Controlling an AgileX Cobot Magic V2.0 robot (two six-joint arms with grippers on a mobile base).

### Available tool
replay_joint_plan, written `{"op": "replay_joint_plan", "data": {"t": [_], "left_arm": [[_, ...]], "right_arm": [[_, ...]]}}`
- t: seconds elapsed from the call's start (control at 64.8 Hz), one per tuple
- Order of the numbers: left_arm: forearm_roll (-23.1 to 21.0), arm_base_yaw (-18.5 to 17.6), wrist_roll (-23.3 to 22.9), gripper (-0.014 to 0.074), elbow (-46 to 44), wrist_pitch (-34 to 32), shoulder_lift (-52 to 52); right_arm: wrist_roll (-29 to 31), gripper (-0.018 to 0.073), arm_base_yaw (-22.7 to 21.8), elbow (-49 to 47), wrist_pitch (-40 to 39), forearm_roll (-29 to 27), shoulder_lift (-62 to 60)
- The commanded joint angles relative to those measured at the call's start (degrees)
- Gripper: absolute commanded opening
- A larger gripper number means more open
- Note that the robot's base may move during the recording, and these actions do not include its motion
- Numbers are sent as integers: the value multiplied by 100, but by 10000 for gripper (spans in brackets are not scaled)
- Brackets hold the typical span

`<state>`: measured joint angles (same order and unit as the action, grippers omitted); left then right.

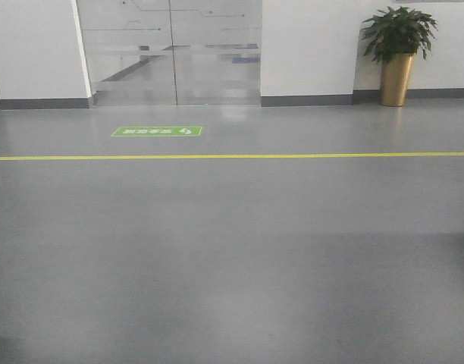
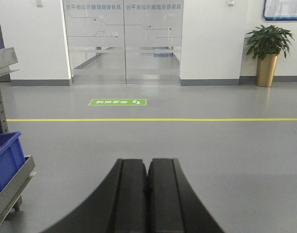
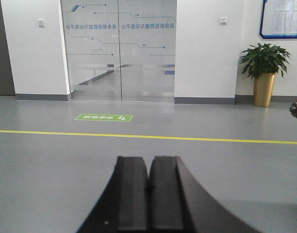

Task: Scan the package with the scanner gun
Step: 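Drive the base forward across the floor toward the red table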

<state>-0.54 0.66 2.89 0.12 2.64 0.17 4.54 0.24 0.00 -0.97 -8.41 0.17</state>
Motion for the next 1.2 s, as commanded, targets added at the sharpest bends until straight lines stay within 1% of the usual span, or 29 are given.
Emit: {"op": "replay_joint_plan", "data": {"t": [0.0, 1.188], "left_arm": [[-36, -42, -39, -111, -12, -106, -17], [-36, -42, -39, -111, -12, -106, -17]], "right_arm": [[7, -162, -13, 0, -81, -1, -17], [7, -162, -13, 0, -81, -1, -17]]}}
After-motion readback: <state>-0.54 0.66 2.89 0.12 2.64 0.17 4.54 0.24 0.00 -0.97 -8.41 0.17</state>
